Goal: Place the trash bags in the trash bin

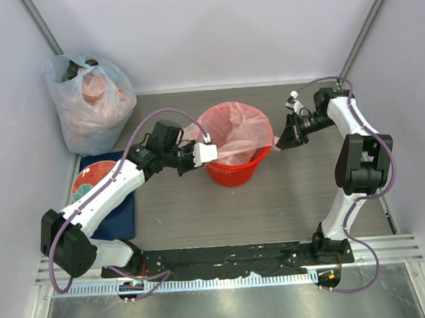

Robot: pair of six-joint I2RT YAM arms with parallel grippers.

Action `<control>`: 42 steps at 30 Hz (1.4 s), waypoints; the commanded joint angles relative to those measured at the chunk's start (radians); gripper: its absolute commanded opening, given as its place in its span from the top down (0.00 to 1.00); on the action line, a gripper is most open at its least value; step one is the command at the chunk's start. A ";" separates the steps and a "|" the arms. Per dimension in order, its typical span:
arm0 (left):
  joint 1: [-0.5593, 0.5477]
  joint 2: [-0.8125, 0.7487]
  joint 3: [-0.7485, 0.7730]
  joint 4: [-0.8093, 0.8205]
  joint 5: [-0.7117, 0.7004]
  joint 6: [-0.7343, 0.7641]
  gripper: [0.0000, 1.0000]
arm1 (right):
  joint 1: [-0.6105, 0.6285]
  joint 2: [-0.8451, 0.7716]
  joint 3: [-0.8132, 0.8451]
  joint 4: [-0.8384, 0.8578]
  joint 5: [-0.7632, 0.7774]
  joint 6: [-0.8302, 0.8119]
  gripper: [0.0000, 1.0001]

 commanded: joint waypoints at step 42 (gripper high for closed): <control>0.406 -0.266 -0.076 -0.053 0.240 -0.616 0.36 | -0.030 0.039 -0.019 0.116 0.195 -0.032 0.99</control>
